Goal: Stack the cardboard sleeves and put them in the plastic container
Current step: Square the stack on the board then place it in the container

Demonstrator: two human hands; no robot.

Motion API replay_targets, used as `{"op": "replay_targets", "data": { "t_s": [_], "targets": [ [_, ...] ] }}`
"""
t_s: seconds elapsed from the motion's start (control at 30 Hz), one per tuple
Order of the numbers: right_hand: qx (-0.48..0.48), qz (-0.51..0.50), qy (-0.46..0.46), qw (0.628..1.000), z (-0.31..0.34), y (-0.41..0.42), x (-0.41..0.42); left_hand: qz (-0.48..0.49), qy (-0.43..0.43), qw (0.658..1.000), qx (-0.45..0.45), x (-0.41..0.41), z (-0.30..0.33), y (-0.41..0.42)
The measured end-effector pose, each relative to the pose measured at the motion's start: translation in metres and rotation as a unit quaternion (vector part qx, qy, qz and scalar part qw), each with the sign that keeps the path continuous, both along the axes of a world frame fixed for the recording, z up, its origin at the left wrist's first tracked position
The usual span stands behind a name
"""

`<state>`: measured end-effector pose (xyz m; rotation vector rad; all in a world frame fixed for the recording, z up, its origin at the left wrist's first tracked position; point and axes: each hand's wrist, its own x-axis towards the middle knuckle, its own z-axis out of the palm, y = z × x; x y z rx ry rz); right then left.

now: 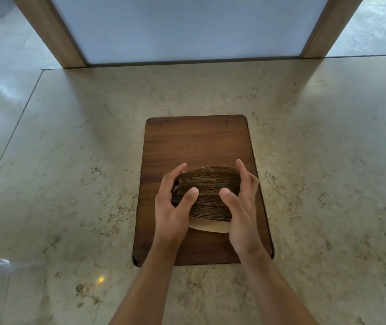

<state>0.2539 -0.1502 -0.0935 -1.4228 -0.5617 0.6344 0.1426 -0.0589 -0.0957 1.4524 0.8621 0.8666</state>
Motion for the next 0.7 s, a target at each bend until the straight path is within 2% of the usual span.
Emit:
{"op": "replay_targets", "data": {
  "t_s": [0.17,0.27,0.37,0.47,0.7],
  "targets": [
    [0.036,0.079,0.048,0.995,0.008,0.007,0.01,-0.038,-0.046,0.998,-0.031,-0.003,0.007,0.002],
    [0.013,0.123,0.037,0.992,0.006,0.006,0.016,-0.065,-0.037,0.997,-0.019,-0.004,0.004,0.008],
    [0.001,0.119,0.021,0.993,0.006,0.007,0.017,-0.065,-0.013,0.998,0.01,-0.005,0.0,0.008],
    [0.002,0.108,0.014,0.994,0.005,0.006,0.016,-0.042,-0.038,0.998,-0.007,-0.007,-0.001,0.009],
    [0.011,0.116,0.048,0.992,0.01,0.003,0.014,-0.022,-0.024,0.999,0.007,-0.006,0.003,0.003]
  ]
}}
